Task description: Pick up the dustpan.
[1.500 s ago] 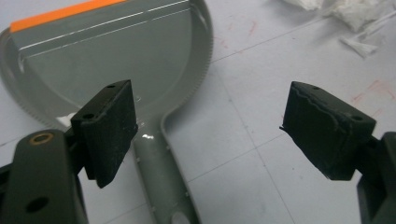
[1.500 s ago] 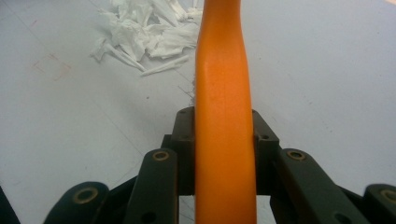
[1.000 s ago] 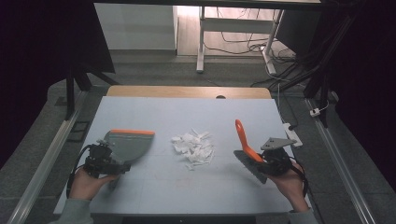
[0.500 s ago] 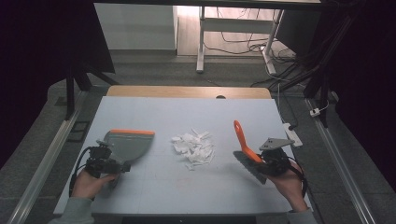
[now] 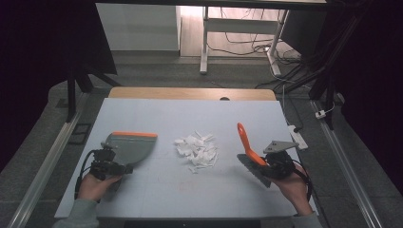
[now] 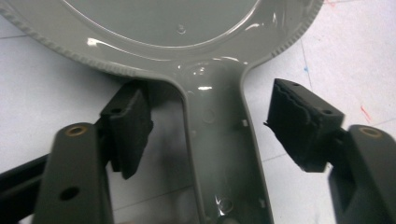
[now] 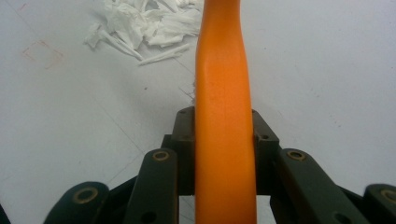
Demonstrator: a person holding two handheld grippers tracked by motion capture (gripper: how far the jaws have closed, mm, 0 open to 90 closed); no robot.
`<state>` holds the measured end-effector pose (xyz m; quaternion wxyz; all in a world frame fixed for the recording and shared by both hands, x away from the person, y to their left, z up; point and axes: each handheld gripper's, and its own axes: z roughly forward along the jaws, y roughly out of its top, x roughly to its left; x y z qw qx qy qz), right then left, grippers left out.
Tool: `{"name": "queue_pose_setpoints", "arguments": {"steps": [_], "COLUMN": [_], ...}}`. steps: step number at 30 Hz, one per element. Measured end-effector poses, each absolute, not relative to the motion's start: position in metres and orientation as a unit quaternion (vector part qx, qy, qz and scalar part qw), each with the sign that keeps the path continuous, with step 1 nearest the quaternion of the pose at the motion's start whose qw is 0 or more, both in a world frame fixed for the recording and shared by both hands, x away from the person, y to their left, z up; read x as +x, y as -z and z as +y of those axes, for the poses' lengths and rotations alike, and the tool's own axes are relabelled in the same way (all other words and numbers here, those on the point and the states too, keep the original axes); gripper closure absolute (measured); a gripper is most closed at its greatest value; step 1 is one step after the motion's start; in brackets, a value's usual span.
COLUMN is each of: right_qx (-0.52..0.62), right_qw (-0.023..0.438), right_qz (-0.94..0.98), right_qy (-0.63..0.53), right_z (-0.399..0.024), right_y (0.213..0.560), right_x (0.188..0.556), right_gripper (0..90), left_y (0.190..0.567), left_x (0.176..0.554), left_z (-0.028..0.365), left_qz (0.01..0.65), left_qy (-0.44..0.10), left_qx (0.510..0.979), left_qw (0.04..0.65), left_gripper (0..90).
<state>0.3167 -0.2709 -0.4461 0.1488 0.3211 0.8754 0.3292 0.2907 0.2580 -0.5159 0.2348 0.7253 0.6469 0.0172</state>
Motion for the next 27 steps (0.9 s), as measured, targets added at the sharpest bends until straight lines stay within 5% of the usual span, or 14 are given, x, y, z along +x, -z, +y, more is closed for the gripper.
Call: {"name": "queue_pose_setpoints", "arguments": {"steps": [14,27], "right_qx": [0.322,0.324], "right_qw": [0.152,0.152], "right_qz": [0.874,0.875], "right_qy": [-0.329,-0.328], "right_z": [-0.2720,-0.2724], "right_y": [0.4454,0.4459], "right_x": [0.3167,0.3168], "right_gripper": [70.0,70.0], "left_y": [0.5201,0.5215], "left_x": [0.2937,0.2929], "left_z": [0.2628,0.2661], "left_qz": [0.656,0.662], "left_qy": [0.000,0.001], "left_qx": [0.709,0.700], "left_qw": [0.260,0.268], "left_gripper": [55.2,61.3]}}
